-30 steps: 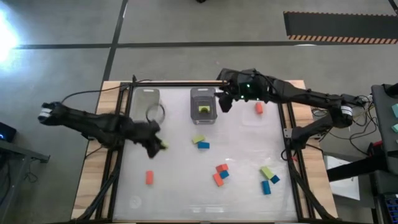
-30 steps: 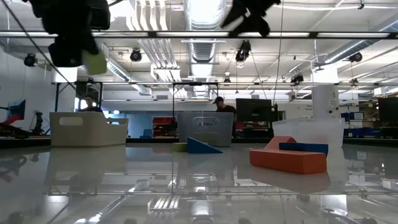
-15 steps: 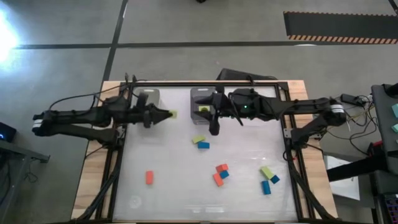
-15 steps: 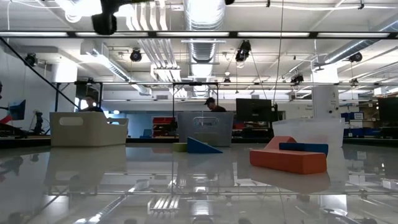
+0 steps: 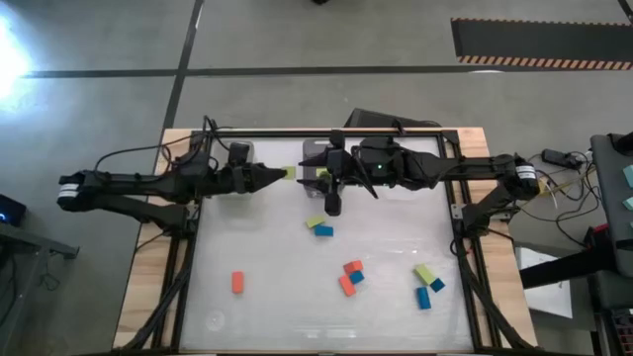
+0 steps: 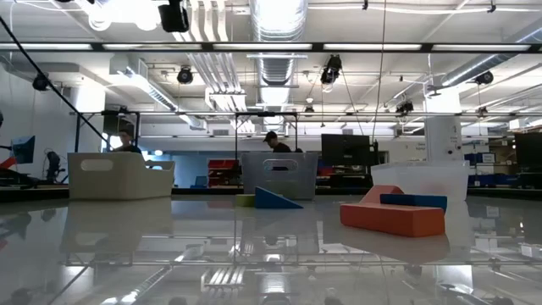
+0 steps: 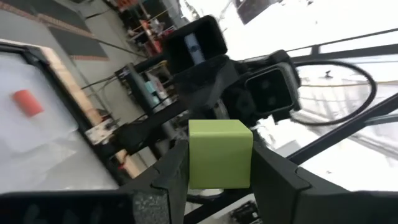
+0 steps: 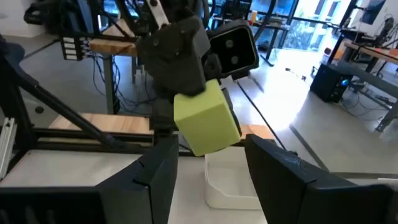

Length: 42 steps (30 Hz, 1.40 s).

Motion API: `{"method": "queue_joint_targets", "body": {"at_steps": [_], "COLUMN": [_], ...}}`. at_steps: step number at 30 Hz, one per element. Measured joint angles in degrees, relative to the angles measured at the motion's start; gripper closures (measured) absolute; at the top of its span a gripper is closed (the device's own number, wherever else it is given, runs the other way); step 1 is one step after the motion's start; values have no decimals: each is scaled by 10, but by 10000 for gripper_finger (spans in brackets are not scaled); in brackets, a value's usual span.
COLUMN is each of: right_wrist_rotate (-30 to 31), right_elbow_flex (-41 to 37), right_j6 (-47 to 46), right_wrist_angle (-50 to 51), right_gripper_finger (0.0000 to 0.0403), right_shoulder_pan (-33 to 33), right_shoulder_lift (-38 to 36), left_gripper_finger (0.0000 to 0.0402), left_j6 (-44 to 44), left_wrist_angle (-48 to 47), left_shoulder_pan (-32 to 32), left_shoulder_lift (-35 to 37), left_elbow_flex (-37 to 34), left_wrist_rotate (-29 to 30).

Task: Sort & place blocks by color
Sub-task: Put the green block into the black transparent bin

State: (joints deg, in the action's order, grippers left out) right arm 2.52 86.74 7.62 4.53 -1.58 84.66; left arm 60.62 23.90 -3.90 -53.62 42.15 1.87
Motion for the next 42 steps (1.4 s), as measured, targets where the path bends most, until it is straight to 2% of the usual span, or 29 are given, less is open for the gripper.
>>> {"method": "queue_joint_targets", "body": {"at_steps": [18,26,29,32,38,42], "right_wrist_rotate": [0,0,0,1,1,2], "right_elbow_flex": [1,1,1,1,1,2], "right_j6": [13,25,24,12,-8,-23], "right_wrist_angle": [-1,7,9,9,19,32], "right_gripper_finger": [226,271,271,273,280,280], "right_shoulder_pan": [0,0,0,0,-2,-6], "right_shoulder_lift": [0,0,0,0,0,-1], "left_gripper_finger": [276,276,273,256,200,164], "left_j6": [51,63,64,75,54,7], "left_wrist_angle": [118,119,117,117,116,111], "left_shoulder_pan": [0,0,0,-4,-6,-6], "left_shoulder_lift": [-85,-88,-88,-88,-88,-82], "left_elbow_flex": [1,-1,-1,-5,-6,-7], "left_wrist_rotate": [-9,-13,-13,-15,-15,-16]}}
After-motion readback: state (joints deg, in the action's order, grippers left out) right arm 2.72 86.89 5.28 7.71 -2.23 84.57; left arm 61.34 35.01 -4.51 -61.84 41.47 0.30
